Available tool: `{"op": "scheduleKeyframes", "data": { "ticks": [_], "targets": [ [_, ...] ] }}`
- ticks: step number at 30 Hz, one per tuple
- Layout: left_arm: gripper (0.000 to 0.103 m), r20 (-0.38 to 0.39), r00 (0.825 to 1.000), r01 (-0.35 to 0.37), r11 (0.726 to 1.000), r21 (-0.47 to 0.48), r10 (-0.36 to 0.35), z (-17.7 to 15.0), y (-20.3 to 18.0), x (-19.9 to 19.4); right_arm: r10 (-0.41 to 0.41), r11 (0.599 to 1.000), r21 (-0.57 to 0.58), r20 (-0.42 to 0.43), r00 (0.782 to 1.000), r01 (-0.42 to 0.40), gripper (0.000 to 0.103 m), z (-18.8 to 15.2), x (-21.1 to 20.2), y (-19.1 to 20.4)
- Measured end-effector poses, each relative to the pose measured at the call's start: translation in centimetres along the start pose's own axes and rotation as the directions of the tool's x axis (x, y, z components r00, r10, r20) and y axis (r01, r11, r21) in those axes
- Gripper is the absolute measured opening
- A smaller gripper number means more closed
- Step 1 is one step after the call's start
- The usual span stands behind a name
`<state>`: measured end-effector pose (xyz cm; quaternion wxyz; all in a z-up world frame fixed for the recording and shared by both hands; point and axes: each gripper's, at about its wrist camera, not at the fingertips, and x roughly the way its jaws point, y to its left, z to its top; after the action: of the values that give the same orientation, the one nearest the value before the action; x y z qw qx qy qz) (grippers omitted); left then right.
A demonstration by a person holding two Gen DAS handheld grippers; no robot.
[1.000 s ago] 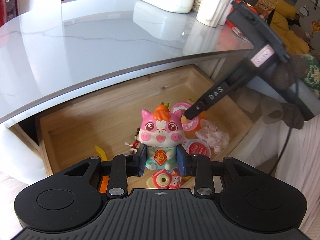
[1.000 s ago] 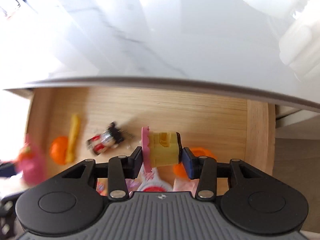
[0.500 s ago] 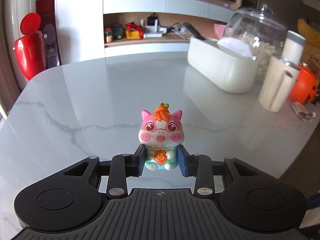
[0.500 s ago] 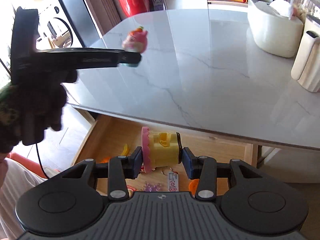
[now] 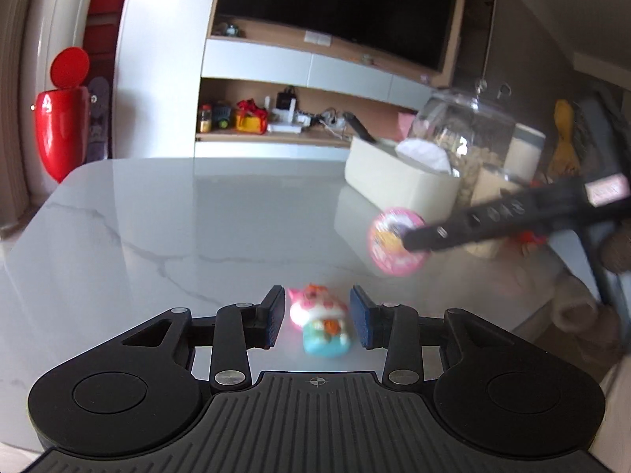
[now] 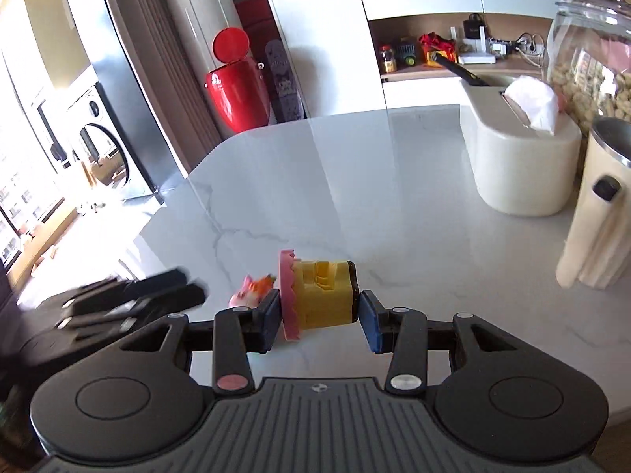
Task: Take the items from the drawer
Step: 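Set the pig on the counter with the left tool while the right tool sets down the cup toy, then grasp the black-haired doll keychain with the left tool while the right tool reaches into the drawer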
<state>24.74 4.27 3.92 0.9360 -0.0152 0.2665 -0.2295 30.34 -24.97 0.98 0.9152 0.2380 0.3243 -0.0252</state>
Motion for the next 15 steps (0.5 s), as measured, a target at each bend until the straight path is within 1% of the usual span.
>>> {"op": "scheduleKeyframes", "data": {
  "ticks": [1,3,4,5,6,7,8,9,11,12,14,15],
  "targets": [
    [0.040,-0.030,1.000,-0.001,1.000,0.012,0.002,-0.5,0.1,0.0,-0.015,1.000,0.004,0.003,1.000,0.015,0.042,0.7,1.7,-0.1],
    [0.040,-0.028,1.000,-0.002,1.000,0.022,0.002,-1.3,0.3,-0.1,-0.040,0.999,0.011,-0.009,0.999,0.040,0.042,1.6,4.8,-0.2],
    [0.040,-0.026,1.000,0.009,1.000,0.022,-0.008,-1.6,0.5,-0.2,-0.047,0.999,0.009,-0.026,0.999,0.048,0.042,1.6,6.2,-0.6],
    [0.040,-0.039,0.999,0.035,0.999,0.017,-0.035,-1.8,0.6,-0.1,-0.053,0.999,0.010,-0.043,0.998,0.053,0.042,1.7,7.2,-0.7],
    [0.040,-0.068,0.996,0.067,0.998,0.015,-0.065,-2.0,0.7,-0.1,-0.064,0.998,0.012,-0.068,0.996,0.065,0.042,1.3,8.5,-0.9],
    [0.040,-0.105,0.990,0.101,0.995,0.019,-0.098,-2.2,0.7,0.0,-0.075,0.997,0.017,-0.085,0.994,0.077,0.044,0.9,8.8,-0.9],
    [0.040,-0.144,0.981,0.133,0.991,0.034,-0.127,-2.4,0.4,0.2,-0.083,0.996,0.025,-0.086,0.993,0.085,0.051,0.7,8.6,-1.0],
    [0.040,-0.177,0.974,0.155,0.987,0.052,-0.144,-2.7,0.2,0.4,-0.078,0.996,0.030,-0.079,0.994,0.081,0.055,0.6,8.2,-1.1],
    [0.040,-0.263,0.950,0.196,0.977,0.087,-0.167,-3.5,-0.4,0.7,-0.069,0.998,0.012,-0.054,0.996,0.069,0.068,0.2,6.3,-1.1],
    [0.040,-0.298,0.941,0.202,0.974,0.106,-0.163,-3.8,-0.7,0.9,-0.069,0.998,-0.014,-0.036,0.997,0.068,0.072,-0.1,5.1,-1.0],
    [0.040,-0.369,0.921,0.204,0.962,0.179,-0.127,-5.3,-1.6,1.2,-0.065,0.994,-0.084,-0.001,0.998,0.065,0.088,-1.0,2.5,-0.8],
    [0.040,-0.401,0.910,0.209,0.951,0.227,-0.104,-6.2,-2.3,1.4,-0.059,0.992,-0.115,0.009,0.998,0.059,0.089,-1.8,1.0,-0.7]
  ]
}}
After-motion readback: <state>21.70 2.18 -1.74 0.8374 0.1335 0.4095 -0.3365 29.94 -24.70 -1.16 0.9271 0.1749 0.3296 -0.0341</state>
